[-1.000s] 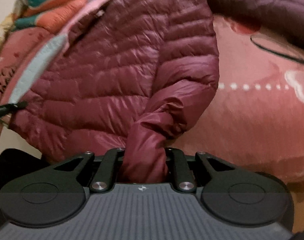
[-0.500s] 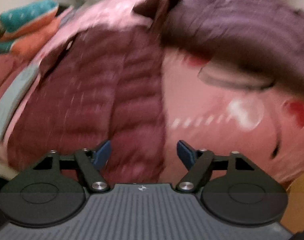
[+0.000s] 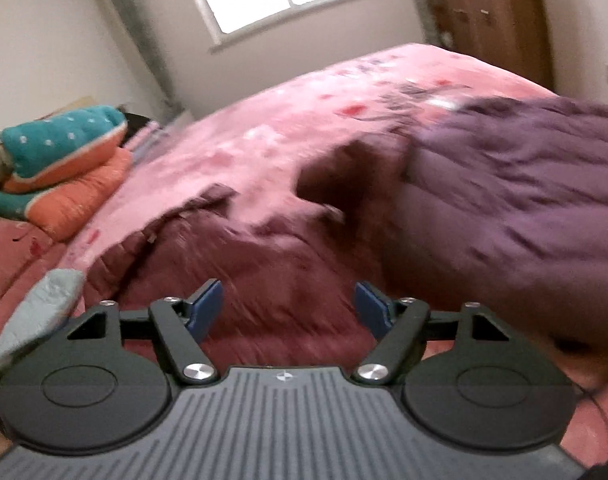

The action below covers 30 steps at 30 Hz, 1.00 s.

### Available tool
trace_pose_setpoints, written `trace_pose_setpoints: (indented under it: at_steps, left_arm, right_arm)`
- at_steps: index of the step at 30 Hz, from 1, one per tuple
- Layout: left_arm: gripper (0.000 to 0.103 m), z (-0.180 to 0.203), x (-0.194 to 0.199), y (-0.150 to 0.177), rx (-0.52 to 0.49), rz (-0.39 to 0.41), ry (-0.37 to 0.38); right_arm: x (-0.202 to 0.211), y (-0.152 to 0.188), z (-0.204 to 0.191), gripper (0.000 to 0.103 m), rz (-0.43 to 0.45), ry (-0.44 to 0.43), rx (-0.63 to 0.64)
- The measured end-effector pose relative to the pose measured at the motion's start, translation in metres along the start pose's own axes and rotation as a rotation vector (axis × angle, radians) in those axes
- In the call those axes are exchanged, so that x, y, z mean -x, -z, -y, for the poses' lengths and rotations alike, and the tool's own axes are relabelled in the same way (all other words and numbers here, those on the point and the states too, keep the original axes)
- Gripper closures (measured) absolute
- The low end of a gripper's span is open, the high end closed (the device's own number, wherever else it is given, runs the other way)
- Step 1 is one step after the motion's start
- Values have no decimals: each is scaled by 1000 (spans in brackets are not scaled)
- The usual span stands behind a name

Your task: Fold large clothes

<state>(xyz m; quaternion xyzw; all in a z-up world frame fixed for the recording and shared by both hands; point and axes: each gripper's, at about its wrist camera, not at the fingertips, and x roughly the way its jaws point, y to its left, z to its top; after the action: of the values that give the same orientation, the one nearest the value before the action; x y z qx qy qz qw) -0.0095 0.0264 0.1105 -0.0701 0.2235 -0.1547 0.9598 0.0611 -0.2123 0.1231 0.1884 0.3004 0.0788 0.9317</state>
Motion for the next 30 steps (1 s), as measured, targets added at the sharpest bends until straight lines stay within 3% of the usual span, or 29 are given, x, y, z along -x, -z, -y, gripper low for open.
trace_pose_setpoints:
  at_steps: [4, 8, 9, 13, 15, 19, 22, 24, 28, 29, 30]
  left_arm:
    - [22, -16, -18, 10, 15, -24, -19]
    - [22, -34, -33, 22, 49, -74, -34]
    - [22, -38, -36, 24, 58, -82, -40]
    - [22, -46, -44, 28, 73, -97, -61]
    - [22, -51, -46, 27, 85, -95, -65]
    - [20, -62, -51, 26, 122, -95, -93]
    - [20, -70, -55, 27, 158, -112, -103]
    - [20, -74, -59, 29, 183, -140, -108]
    - [19, -73, -62, 30, 173, -160, -105]
    - [18, -72, -62, 31, 168, -163, -102]
    - [18, -71, -63, 31, 165, -167, -101]
  right_arm:
    - [-49, -18, -18, 38, 9, -83, 28]
    - [-103, -31, -24, 59, 2, -93, 16]
    - [-119, -35, -23, 61, 2, -84, 3]
    - [-165, -35, -19, 64, -34, -83, -68]
    - [-184, -30, -23, 66, -72, -60, -50]
    - [-204, -7, -35, 68, -152, -100, -23]
    - [-208, 18, -50, 68, -205, -118, 94]
    - [-212, 37, -63, 69, -239, -72, 244]
    - [-214, 44, -74, 70, -212, -2, 417]
    - [-215, 43, -79, 65, -191, 17, 439]
    - [-212, 40, -81, 51, -163, 35, 468]
